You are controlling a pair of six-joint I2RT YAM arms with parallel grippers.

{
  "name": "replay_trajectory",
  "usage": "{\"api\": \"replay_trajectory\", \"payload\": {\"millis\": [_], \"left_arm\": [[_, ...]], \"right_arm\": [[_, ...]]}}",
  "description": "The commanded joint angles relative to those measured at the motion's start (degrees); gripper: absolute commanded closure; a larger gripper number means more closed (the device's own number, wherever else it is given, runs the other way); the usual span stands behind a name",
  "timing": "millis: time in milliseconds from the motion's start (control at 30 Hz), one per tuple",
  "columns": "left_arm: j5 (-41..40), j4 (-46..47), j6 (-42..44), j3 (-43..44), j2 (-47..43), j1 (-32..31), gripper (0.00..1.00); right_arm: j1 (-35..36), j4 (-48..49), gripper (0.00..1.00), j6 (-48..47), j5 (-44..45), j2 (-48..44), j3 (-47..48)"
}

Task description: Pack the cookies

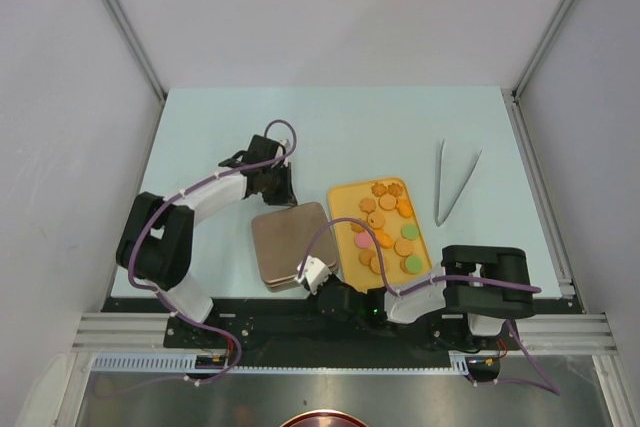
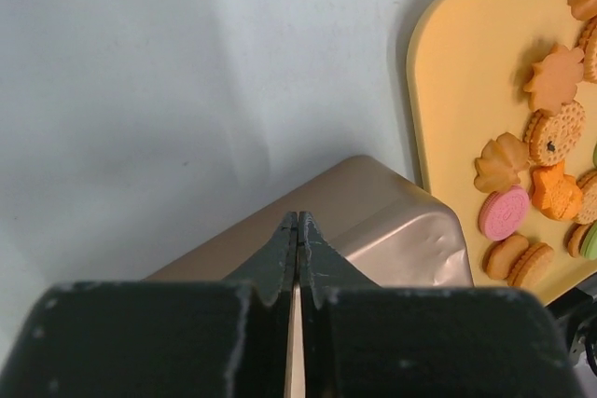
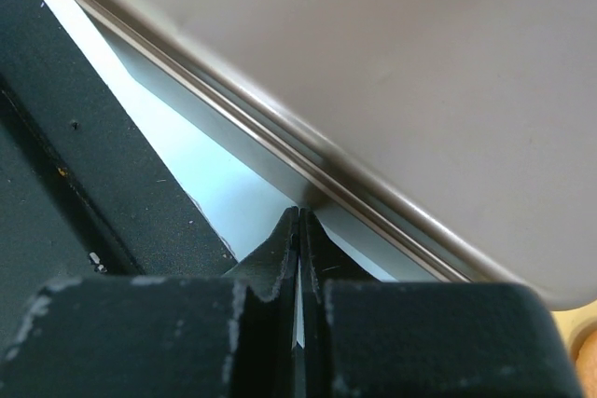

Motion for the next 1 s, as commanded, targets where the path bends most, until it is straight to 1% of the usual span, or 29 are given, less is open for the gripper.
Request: {"api": "replay_trajectory", "payload": {"millis": [0, 33, 67, 133, 167, 267, 533, 633, 767, 967], "left_arm": [[2.18, -6.96, 0.17, 0.87, -2.12, -2.18, 0.94], [2.00, -7.49, 0.25, 1.31, -2.21, -2.18, 0.92], [1.82, -7.75, 0.34, 2.44, -2.30, -2.09, 0.87], [1.56, -8.89, 0.43, 3.94, -2.21, -1.39, 0.82], [1.29, -9.16, 0.43, 5.34, -2.21, -0.95, 0.77], [0.94, -10.48, 0.34, 8.77, -1.95, -0.07, 0.70], [0.24, -15.05, 0.52, 18.00, -1.60, 2.48, 0.57], [-0.20, -15.75, 0.61, 19.94, -2.04, 3.01, 0.55], [-0.55, -15.93, 1.05, 19.51, -1.86, 3.19, 0.55], [-1.17, -14.44, 0.34, 17.48, -2.39, 3.97, 0.55]], "right_arm": [[-2.00, 4.09, 1.00, -1.33, 5.33, 0.44, 2.14], [-1.82, 3.74, 1.00, -1.33, 5.33, 0.01, 2.14], [-1.65, 3.39, 1.00, -1.33, 5.42, -0.26, 2.23], [-0.95, 2.07, 1.00, -1.59, 5.50, -1.22, 2.15], [-0.68, 1.20, 1.00, -1.59, 5.77, -1.58, 2.14], [0.20, -0.21, 1.00, -2.12, 5.94, -2.81, 2.14], [1.43, -2.50, 1.00, -3.08, 5.94, -4.57, 2.14], [1.96, -3.29, 1.00, -3.00, 5.68, -4.83, 2.14], [3.54, -4.34, 1.00, -2.73, 5.59, -4.31, 2.14], [9.15, -5.66, 1.00, -3.17, 6.64, -4.83, 2.14]]}}
